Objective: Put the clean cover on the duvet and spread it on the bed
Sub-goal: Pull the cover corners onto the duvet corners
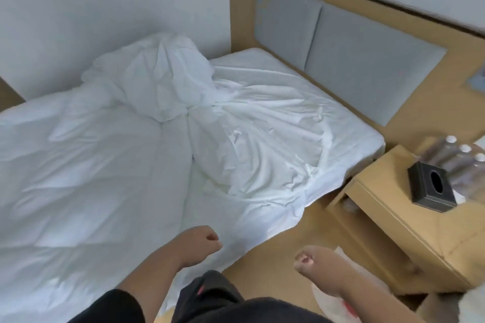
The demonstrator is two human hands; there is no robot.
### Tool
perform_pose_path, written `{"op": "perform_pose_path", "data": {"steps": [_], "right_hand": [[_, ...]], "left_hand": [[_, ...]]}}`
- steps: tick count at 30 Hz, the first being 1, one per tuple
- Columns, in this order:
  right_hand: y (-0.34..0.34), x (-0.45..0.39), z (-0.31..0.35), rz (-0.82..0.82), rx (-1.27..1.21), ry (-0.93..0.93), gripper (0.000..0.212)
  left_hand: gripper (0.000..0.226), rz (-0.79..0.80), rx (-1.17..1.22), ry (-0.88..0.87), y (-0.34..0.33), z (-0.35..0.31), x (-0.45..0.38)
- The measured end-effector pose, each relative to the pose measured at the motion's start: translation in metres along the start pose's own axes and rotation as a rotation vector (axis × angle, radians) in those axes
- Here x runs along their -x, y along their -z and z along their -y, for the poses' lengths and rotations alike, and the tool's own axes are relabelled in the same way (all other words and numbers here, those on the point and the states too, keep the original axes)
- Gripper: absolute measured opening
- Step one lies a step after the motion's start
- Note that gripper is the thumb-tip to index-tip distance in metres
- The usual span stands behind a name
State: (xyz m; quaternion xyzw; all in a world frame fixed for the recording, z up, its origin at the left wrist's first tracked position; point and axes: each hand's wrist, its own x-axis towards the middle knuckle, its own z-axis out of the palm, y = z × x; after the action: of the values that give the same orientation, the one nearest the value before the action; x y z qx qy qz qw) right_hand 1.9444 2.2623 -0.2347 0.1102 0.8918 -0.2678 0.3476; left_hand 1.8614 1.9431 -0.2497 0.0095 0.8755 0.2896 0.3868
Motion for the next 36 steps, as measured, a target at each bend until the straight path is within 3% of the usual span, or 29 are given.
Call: {"op": "perform_pose_path", "data": {"steps": [7,13,16,19,23,27,31,33,36], "right_hand": [[0.067,-0.107,0.038,0.073,0.053,0.064,0.016],[0.119,-0.183,0.034,0.141,0.101,-0.025,0.017],[0.135,-0.21,0.024,0.172,0.075,-0.098,0.015],[0.139,-0.231,0.016,0.229,0.047,-0.157,0.014],[0.146,-0.267,0.017,0.289,0.121,-0.148,0.03],[0.159,-0.304,0.028,0.324,0.112,-0.062,0.031],[0.183,-0.328,0.034,0.331,0.04,-0.032,0.016],[0.199,-0.336,0.041,0.326,-0.046,-0.013,0.01],[0.229,-0.343,0.061,0.335,-0.33,-0.015,0.023]], "left_hand": [[0.019,-0.041,0.359,0.203,0.018,0.013,-0.084],[0.025,-0.014,0.625,0.311,0.038,-0.006,-0.22],[0.033,-0.006,0.599,0.41,0.042,-0.011,-0.278],[0.049,0.035,0.38,0.464,0.031,-0.011,-0.323],[0.065,0.036,0.525,0.586,0.014,-0.008,-0.37],[0.023,-0.213,0.818,0.74,0.017,-0.011,-0.391],[0.019,-0.235,0.619,0.567,0.047,-0.043,-0.38],[0.023,-0.223,0.48,0.35,0.068,-0.081,-0.359],[0.031,-0.305,0.233,0.005,0.104,-0.157,-0.315]]}}
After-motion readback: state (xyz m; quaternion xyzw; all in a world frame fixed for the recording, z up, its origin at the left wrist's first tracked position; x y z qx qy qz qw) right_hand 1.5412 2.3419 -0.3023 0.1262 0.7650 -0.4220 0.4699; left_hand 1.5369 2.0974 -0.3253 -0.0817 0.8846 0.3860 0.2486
